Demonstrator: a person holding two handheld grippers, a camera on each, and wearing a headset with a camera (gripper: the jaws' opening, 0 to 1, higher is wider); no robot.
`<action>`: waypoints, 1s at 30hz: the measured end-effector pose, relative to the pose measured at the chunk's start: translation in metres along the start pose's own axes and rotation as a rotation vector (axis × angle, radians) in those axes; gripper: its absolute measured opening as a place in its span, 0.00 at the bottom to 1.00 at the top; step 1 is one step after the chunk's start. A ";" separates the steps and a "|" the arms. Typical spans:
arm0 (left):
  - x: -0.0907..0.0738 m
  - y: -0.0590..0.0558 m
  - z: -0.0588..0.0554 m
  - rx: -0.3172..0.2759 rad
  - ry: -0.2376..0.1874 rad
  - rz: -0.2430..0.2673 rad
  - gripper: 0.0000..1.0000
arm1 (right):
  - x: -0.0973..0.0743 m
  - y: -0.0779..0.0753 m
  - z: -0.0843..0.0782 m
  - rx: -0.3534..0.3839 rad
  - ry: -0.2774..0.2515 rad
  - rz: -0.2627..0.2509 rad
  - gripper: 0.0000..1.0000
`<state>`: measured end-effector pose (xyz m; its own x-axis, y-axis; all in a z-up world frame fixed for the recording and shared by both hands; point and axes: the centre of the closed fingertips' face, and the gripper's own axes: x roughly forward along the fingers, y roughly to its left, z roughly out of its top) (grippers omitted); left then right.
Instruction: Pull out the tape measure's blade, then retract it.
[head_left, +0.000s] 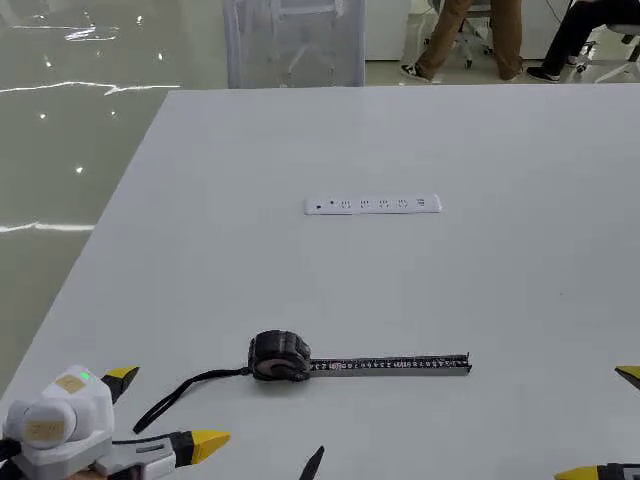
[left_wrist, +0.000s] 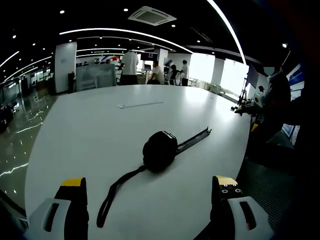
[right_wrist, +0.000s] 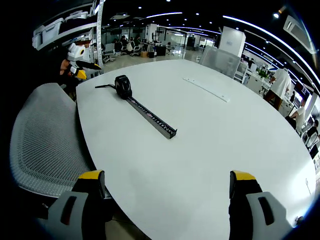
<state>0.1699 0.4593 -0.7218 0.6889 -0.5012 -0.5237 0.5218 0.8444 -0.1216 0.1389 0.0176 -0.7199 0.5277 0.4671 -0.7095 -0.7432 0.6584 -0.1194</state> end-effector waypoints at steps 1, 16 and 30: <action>0.002 -0.003 0.003 -0.008 -0.001 -0.002 1.00 | 0.001 0.000 0.002 -0.009 0.004 0.011 1.00; 0.057 -0.041 0.020 -0.014 0.023 0.071 1.00 | 0.052 0.002 0.022 -0.139 0.077 0.164 0.96; 0.099 -0.055 0.014 -0.048 0.005 0.178 1.00 | 0.091 -0.020 0.044 -0.303 0.142 0.243 0.92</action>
<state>0.2162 0.3604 -0.7557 0.7656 -0.3422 -0.5447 0.3669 0.9278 -0.0671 0.2192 0.0729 -0.7516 0.2757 0.4872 -0.8286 -0.9377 0.3259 -0.1204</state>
